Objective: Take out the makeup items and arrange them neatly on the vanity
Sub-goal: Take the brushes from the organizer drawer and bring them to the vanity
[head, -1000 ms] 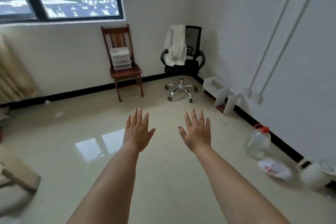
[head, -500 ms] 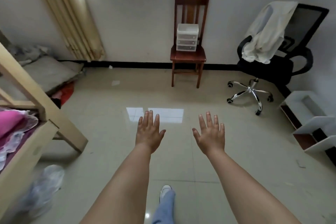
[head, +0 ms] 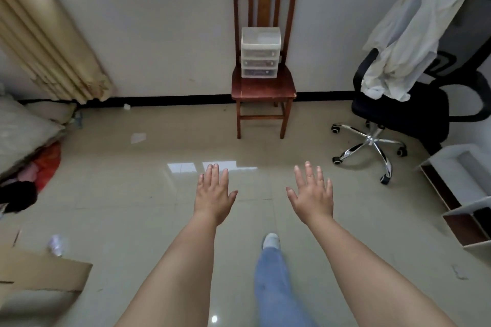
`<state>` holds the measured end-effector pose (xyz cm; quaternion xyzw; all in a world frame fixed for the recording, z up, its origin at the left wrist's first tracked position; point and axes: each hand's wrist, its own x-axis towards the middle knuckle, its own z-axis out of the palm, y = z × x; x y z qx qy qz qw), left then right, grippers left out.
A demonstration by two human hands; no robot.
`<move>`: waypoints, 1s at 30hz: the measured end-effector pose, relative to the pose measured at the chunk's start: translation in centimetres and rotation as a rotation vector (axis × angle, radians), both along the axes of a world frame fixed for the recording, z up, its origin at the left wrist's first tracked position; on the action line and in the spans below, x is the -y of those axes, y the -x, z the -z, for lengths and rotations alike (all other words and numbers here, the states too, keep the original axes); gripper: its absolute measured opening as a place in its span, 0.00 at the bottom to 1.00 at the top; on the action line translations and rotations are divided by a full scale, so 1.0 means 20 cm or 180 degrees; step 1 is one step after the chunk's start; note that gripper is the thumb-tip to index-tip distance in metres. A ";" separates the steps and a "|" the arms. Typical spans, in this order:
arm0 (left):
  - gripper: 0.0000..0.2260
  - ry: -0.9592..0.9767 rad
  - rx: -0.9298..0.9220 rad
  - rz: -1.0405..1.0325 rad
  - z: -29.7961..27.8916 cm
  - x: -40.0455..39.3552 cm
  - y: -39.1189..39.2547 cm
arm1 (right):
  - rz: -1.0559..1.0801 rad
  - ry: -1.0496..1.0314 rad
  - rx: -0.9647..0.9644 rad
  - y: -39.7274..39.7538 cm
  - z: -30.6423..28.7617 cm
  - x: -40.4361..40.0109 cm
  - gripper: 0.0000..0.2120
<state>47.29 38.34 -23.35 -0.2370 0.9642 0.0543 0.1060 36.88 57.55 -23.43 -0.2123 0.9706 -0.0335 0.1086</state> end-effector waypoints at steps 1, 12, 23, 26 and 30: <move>0.28 -0.0012 0.0020 0.0012 0.03 0.06 0.12 | 0.0006 -0.0031 0.0029 0.13 0.03 0.04 0.28; 0.28 -0.0192 0.0233 0.0037 0.13 0.57 1.40 | -0.0024 -0.0082 0.0495 1.39 0.19 0.62 0.28; 0.27 -0.0277 0.0086 0.0059 0.27 1.23 2.54 | 0.0041 -0.0255 0.0613 2.52 0.31 1.22 0.27; 0.28 -0.0235 0.0104 0.0098 0.28 1.45 2.87 | 0.0139 -0.0208 0.0651 2.84 0.31 1.41 0.27; 0.29 -0.0014 0.0075 0.0291 0.32 1.69 3.28 | 0.0159 -0.0043 0.0756 3.21 0.32 1.64 0.27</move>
